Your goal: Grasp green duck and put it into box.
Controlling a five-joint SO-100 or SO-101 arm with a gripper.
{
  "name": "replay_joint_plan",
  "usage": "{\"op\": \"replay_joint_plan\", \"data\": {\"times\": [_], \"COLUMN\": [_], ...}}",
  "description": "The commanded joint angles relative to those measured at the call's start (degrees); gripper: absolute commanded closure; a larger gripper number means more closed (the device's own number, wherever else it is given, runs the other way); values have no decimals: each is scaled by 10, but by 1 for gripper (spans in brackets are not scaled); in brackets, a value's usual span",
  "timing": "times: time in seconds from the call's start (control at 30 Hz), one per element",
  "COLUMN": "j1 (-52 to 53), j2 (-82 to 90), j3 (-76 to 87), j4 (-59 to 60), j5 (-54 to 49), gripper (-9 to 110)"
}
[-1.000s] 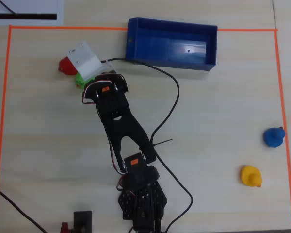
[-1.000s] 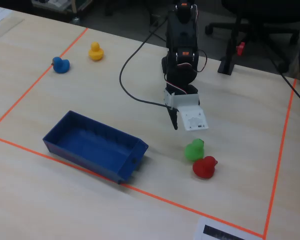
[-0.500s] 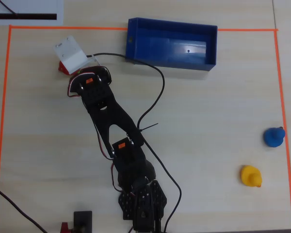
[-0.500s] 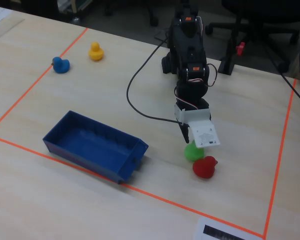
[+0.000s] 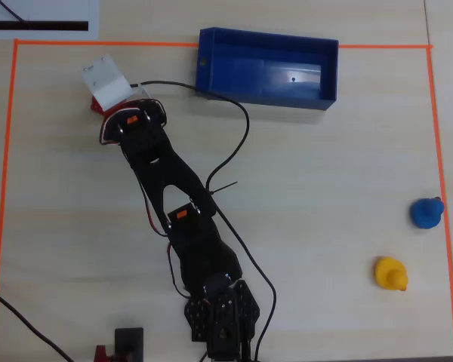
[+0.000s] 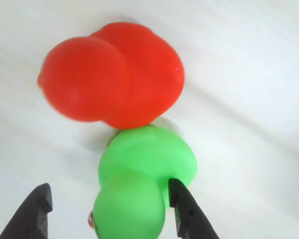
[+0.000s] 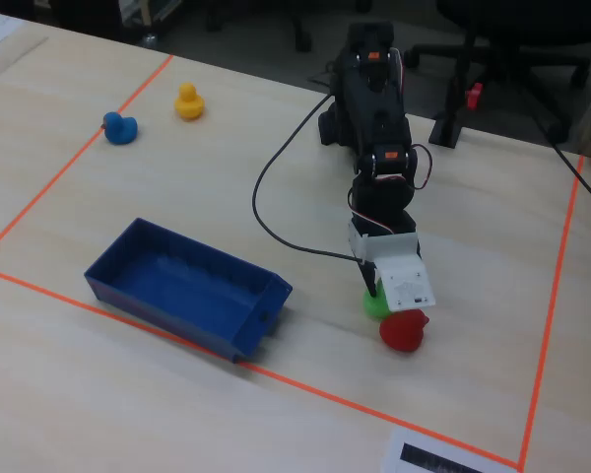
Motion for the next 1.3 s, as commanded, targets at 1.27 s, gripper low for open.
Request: {"op": "replay_joint_plan", "data": {"times": [1.27], "j1": [126], "j2": [201], "j3": [-12], "j4": [80], "j5": [30], "gripper": [101]}}
